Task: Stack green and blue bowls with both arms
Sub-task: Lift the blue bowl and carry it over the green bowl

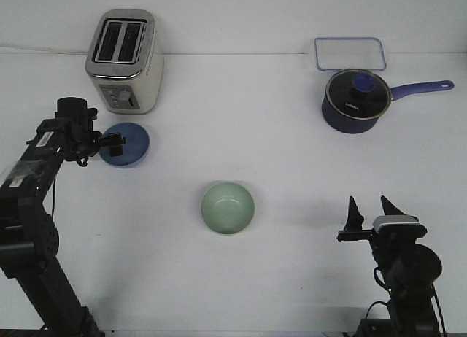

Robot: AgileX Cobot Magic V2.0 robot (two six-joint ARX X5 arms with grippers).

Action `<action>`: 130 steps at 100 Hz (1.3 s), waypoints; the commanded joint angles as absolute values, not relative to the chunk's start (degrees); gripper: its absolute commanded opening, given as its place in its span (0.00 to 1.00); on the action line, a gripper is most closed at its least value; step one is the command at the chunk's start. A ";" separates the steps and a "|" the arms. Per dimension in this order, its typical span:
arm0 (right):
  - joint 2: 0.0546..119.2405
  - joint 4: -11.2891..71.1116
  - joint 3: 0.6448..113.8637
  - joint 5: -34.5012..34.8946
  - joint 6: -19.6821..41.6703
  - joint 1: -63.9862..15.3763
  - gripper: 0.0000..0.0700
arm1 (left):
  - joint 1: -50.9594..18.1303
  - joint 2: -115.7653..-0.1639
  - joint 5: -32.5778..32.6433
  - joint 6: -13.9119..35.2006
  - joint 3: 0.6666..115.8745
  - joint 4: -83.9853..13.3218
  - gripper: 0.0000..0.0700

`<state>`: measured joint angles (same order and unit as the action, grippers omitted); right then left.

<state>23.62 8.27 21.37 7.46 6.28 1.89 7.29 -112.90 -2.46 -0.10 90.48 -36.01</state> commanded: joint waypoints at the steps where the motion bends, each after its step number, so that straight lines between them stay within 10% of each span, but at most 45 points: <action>1: 23.66 7.68 21.69 7.42 6.61 1.83 0.70 | 7.49 -114.37 -2.35 -0.45 91.79 -35.88 0.47; 13: 23.66 7.68 21.69 7.40 6.61 1.83 0.70 | 7.49 -114.37 -2.35 -0.45 91.81 -35.90 0.00; 79: 23.66 7.68 21.69 7.25 6.61 1.83 0.70 | 5.15 -98.19 -15.70 2.61 92.42 -38.94 0.01; 130: 23.66 7.68 21.69 7.25 6.61 1.83 0.70 | -14.06 -94.26 -20.40 1.69 92.40 -44.91 0.01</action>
<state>23.62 8.25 21.37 7.40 6.28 1.89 -12.43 -93.62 -19.90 2.28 91.35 -44.99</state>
